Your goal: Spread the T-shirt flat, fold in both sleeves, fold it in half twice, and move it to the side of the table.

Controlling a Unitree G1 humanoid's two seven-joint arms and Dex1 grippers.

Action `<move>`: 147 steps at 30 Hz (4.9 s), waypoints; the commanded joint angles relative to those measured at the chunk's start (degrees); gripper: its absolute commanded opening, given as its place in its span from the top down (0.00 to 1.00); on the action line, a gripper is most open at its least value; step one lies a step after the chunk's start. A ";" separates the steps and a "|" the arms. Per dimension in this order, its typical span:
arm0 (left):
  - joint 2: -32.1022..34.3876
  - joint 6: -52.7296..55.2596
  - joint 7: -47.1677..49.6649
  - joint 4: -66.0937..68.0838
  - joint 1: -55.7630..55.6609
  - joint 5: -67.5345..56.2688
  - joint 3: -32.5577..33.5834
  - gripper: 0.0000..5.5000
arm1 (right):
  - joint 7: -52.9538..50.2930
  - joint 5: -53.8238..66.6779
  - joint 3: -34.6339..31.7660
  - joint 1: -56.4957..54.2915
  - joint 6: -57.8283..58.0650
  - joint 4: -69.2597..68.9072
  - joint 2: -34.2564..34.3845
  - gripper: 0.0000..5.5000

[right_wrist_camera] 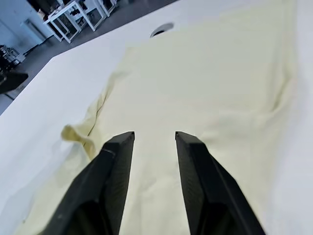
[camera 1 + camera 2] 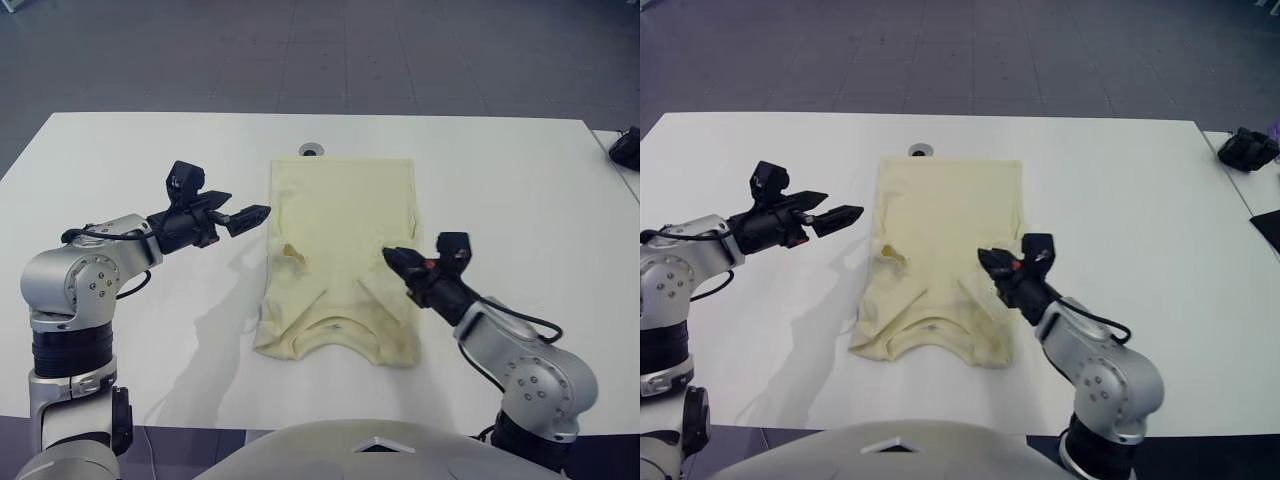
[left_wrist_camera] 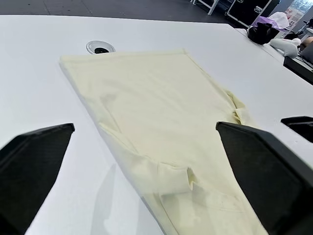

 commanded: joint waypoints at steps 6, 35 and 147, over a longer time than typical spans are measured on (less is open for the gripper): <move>5.44 -2.71 -3.79 -1.62 7.92 4.54 -1.70 0.02 | 10.26 -13.05 13.53 14.32 -10.55 -5.65 -31.56 0.42; 24.42 -56.27 -27.30 -3.00 27.86 39.03 -18.52 0.02 | 37.46 -38.85 5.08 39.33 -58.69 4.37 -54.39 0.02; 2.00 -25.65 -56.27 49.27 -31.98 14.63 -22.17 1.00 | 67.18 -20.04 27.01 -50.69 -53.32 74.82 -33.56 0.99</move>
